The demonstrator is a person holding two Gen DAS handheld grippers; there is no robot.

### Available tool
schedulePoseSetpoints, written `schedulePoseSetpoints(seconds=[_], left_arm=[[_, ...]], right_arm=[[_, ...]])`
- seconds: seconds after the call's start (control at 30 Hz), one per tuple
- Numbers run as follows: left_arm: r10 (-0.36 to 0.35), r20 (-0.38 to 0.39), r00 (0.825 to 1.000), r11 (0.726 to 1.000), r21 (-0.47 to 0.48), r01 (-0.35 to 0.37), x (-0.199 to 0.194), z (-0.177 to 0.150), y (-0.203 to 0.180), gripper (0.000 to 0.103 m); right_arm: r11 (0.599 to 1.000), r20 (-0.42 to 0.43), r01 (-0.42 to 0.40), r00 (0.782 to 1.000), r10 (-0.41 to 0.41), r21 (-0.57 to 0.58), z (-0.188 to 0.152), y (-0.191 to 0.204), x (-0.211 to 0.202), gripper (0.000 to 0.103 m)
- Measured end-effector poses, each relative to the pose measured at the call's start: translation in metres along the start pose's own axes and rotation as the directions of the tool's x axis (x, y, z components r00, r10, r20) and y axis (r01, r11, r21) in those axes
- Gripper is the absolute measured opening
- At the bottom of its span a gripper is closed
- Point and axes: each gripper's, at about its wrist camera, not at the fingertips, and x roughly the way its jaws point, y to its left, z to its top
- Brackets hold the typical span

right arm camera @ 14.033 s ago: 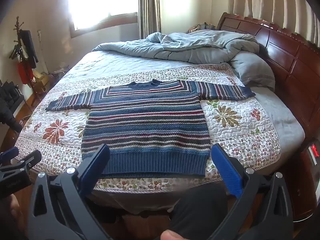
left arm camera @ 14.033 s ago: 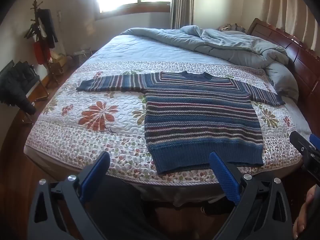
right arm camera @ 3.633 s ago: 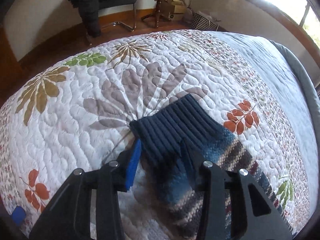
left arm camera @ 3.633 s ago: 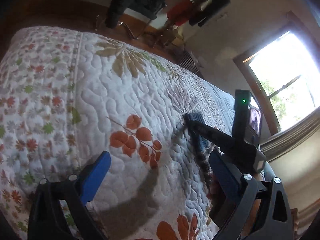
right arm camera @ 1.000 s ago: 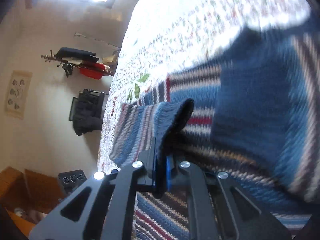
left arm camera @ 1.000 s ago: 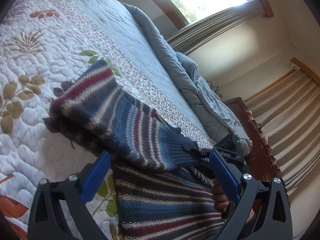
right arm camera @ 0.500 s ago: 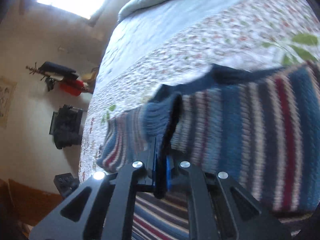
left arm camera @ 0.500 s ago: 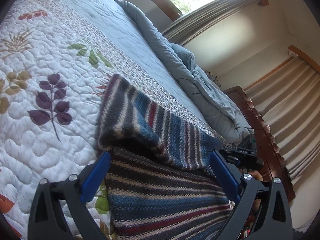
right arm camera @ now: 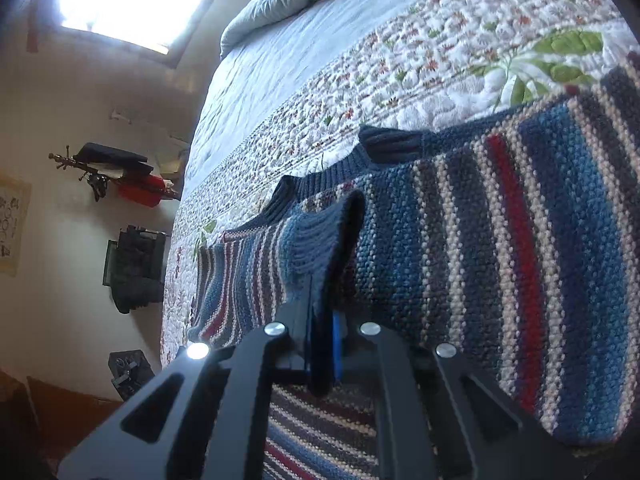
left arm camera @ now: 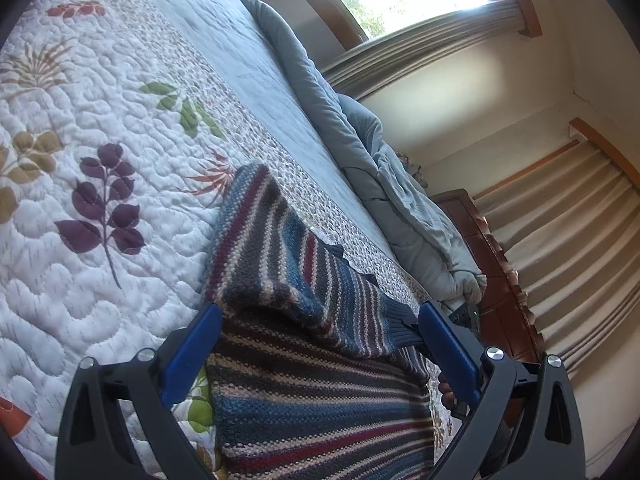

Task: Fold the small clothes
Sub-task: 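Fold the held sleeve across the sweater body with the right gripper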

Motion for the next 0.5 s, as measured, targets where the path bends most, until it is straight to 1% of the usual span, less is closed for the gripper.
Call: schedulePoseSetpoints(seconds=[0.13, 0.2, 0.3, 0.43, 0.47, 0.5], left_arm=[[0.001, -0.011, 1.000, 1.000, 0.019, -0.001, 0.002, 0.000, -0.003, 0.099], [0.002, -0.015, 1.000, 1.000, 0.028, -0.002, 0.002, 0.000, -0.006, 0.099], [0.002, -0.024, 1.000, 0.999, 0.045, 0.000, 0.001, -0.001, -0.012, 0.099], [-0.019, -0.024, 1.000, 0.996, 0.082, 0.021, -0.004, -0.001, -0.028, 0.099], [-0.012, -0.026, 1.000, 0.995, 0.102, 0.014, -0.003, -0.001, -0.033, 0.099], [0.015, -0.034, 0.999, 0.991, 0.132, -0.010, -0.001, 0.000, -0.039, 0.099]], right_arm=[[0.999, 0.004, 0.017, 1.000, -0.017, 0.031, -0.004, -0.015, 0.004, 0.007], [0.998, 0.004, 0.035, 0.999, -0.035, 0.044, -0.007, -0.027, 0.005, 0.009], [0.997, 0.014, 0.070, 0.997, -0.071, 0.043, -0.010, -0.036, 0.002, 0.009], [0.994, 0.022, 0.110, 0.994, -0.110, 0.012, -0.015, -0.035, -0.006, 0.009], [0.990, 0.035, 0.138, 0.990, -0.138, -0.001, -0.016, -0.033, -0.011, 0.010], [0.987, 0.058, 0.159, 0.986, -0.158, -0.012, -0.017, -0.031, -0.018, 0.013]])
